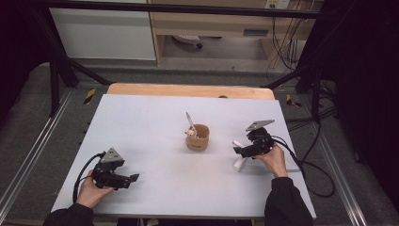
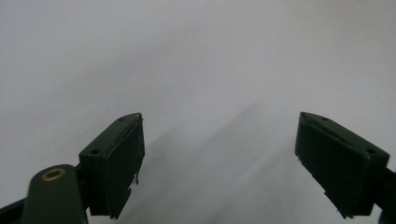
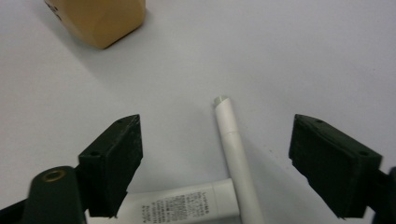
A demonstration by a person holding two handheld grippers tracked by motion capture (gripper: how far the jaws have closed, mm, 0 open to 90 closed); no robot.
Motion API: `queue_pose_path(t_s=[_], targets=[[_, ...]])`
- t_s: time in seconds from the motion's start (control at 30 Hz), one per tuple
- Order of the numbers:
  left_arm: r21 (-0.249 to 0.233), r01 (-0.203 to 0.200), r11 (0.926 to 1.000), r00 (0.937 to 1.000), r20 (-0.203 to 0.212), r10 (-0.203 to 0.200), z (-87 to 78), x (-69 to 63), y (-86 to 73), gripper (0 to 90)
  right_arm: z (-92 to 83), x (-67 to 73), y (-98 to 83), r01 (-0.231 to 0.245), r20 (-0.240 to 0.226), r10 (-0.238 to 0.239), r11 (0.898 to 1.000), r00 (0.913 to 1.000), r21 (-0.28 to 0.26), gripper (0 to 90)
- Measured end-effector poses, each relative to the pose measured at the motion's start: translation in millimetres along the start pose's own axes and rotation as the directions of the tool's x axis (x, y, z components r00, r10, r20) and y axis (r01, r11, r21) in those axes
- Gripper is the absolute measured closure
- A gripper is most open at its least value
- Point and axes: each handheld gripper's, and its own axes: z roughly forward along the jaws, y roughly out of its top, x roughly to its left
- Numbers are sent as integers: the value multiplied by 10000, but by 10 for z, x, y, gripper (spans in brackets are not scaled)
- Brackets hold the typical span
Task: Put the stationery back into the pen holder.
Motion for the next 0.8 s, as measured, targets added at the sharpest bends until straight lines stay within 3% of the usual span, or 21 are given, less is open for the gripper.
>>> queue_pose_path(t_s=[0.23,0.8], targets=[[0,27,10000,10000,-5,-27,0,5,-2,157,124,-116,-14,269,-136,-266,9992,9996,289,378],[19,-5,10000,10000,7,5,4,9,-1,157,229,-190,7,666,-639,-624,9956,9960,660,638]])
